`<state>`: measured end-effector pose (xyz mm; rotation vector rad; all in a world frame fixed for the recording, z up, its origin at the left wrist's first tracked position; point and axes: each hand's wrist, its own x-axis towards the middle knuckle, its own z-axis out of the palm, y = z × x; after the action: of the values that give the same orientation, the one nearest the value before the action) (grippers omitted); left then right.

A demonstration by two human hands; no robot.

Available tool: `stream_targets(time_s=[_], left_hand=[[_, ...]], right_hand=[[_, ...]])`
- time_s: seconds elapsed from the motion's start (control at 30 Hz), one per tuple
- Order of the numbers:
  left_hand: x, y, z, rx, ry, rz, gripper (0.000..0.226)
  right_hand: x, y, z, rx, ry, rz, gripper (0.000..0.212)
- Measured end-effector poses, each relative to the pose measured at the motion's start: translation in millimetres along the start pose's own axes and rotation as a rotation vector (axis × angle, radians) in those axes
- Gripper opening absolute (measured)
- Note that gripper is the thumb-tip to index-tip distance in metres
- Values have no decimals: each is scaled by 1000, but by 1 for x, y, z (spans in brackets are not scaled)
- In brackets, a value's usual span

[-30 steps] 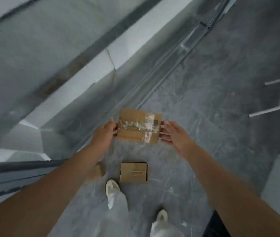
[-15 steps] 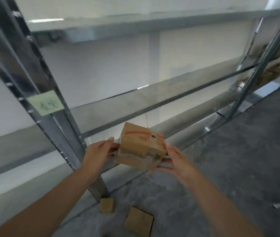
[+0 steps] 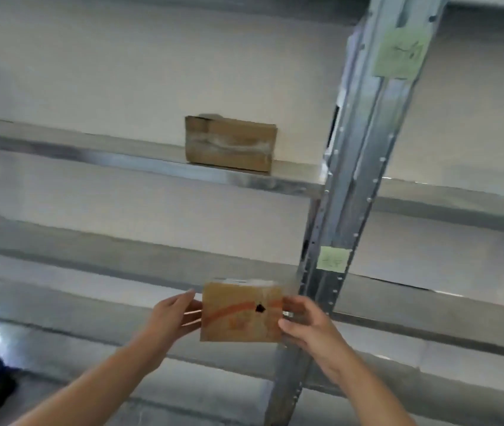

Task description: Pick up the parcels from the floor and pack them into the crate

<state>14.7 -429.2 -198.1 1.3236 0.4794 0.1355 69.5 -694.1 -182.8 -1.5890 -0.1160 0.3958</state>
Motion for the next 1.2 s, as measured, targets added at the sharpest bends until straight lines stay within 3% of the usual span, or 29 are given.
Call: stream_targets(time_s=[0.17, 0.23, 0.37, 0.5, 0.7, 0.93, 1.03, 1.2], left_hand=[[-14, 16, -162, -239, 255, 59, 26], [-24, 16, -230, -304, 338, 83, 35], [-47, 7, -356, -377, 485, 93, 28], [-69, -6, -453, -316, 610, 90, 20], [-74, -33, -548, -299, 755, 41, 6], [-36, -59, -610, -236, 863, -6, 17], [-11, -79, -641, -231, 947, -112, 17], [53, -79, -713, -158, 1035, -274, 13]], right_hand=[[49, -11, 173, -85, -255, 52, 49], [60, -8, 252, -115, -314, 81, 50], [68, 10, 399, -124, -394, 117, 19], [71, 34, 517, -74, -490, 145, 10], [75, 70, 630, -97, -603, 239, 7], [131, 128, 715, -189, -678, 296, 8], [160, 161, 758, -294, -749, 327, 18], [214, 180, 846, -399, -822, 353, 66]])
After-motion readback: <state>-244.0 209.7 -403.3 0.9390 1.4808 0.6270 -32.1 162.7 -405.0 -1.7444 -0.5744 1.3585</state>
